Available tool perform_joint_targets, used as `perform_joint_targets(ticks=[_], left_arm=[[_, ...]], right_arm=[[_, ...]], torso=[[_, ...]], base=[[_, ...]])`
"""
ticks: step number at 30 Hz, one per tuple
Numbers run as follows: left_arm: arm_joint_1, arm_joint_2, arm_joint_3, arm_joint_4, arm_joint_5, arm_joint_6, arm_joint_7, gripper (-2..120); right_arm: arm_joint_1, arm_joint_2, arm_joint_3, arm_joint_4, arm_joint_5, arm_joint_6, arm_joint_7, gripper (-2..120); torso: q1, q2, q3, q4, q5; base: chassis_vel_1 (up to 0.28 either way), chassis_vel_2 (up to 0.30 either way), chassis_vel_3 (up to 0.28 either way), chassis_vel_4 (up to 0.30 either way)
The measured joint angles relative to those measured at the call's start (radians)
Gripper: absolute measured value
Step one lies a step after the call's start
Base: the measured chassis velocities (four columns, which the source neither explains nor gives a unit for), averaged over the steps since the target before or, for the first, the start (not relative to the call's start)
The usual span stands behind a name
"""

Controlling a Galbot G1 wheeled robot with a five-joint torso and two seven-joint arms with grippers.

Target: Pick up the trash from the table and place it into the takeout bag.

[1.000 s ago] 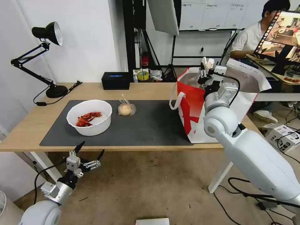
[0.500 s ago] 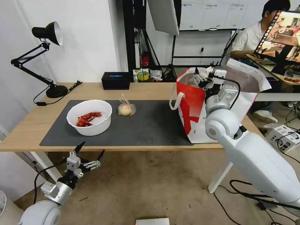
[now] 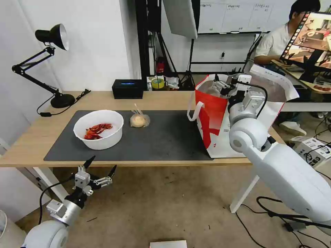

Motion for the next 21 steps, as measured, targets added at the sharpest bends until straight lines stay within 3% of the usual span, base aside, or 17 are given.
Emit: perform_joint_targets(ticks=[5,9,21], left_arm=[[0.001,-0.002,-0.001,-0.003,0.000,0.000,0.000,100],[0.001,-0.011,-0.001,-0.003,0.000,0.000,-0.001,100],[0.001,-0.017,-0.011,-0.003,0.000,-0.004,-0.001,100]], right_arm=[[-0.011,-0.014,-0.003,0.032,0.038,0.031,-0.085,100],[-0.060,-0.038,-0.003,0.084,0.074,0.080,-0.214,100],[-0.225,-0.095,0.010,0.170,0.076,0.116,-0.450,100]], torso=[[0.000,0.000,0.000,0.0001,-0.0001],[0.000,0.000,0.000,0.0001,-0.0001],[0.000,0.000,0.000,-0.0001,0.0000]], base=[[0.000,0.000,0.000,0.000],[0.000,0.000,0.000,0.000],[0.000,0.000,0.000,0.000]])
